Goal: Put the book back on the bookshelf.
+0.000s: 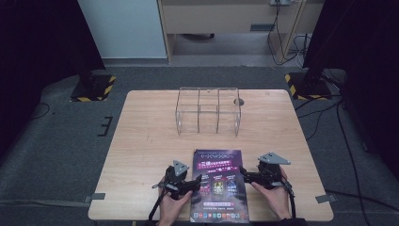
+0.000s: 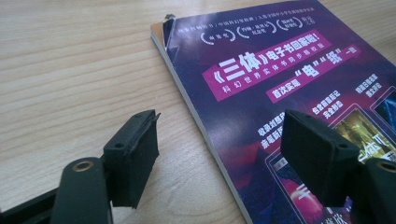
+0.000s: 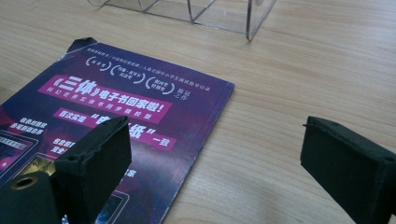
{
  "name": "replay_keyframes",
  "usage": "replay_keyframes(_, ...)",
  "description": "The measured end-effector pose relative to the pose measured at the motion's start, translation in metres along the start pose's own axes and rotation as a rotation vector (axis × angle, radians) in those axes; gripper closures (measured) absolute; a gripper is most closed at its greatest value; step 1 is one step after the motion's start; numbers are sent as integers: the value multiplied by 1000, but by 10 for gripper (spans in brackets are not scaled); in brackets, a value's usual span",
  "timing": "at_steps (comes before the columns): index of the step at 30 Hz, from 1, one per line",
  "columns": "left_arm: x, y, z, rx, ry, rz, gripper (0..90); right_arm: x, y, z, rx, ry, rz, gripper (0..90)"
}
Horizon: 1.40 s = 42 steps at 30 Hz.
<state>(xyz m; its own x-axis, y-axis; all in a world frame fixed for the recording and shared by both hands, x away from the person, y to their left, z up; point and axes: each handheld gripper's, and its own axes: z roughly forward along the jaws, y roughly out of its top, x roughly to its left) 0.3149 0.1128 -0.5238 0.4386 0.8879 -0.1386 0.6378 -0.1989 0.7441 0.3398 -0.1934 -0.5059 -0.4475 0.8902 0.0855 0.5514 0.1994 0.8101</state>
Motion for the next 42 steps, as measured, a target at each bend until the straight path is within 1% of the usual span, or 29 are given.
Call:
replay_keyframes(7,-6,-2,7,20,-12,3,285,6,-3,6,20,14,-2,100)
replay_keyframes(8,-8,-3,8,25,-13,10,285,6,-4,7,25,18,-6,101)
replay_keyframes(10,-10,-3,10,20,-14,12,289,9,-6,11,42,27,-8,109)
replay_keyframes(16,-12,-2,11,10,-9,13,290,13,-10,17,68,48,-15,127)
replay_keyframes(20,-13,-3,13,4,-12,10,280,19,-13,23,93,62,-40,144)
replay_keyframes(27,-16,-3,15,-11,-3,14,275,27,-18,29,111,77,-47,162)
replay_keyframes(28,-16,-3,16,-15,-11,5,275,28,-18,30,110,78,-45,164)
replay_keyframes(29,-16,-3,16,-15,-11,5,274,28,-18,30,110,78,-45,164)
replay_keyframes(31,-15,-3,16,-20,-24,-17,275,28,-18,30,108,84,-47,167)
replay_keyframes(32,-15,-3,16,-30,-30,-38,274,29,-19,30,108,89,-39,171)
replay_keyframes(33,-15,-3,16,-30,-30,-38,274,29,-19,30,107,91,-35,171)
replay_keyframes(37,-14,-3,16,-36,-38,-65,274,30,-20,30,103,93,-35,177)
replay_keyframes(42,-15,-2,17,-39,-27,-70,271,31,-20,30,103,95,-41,178)
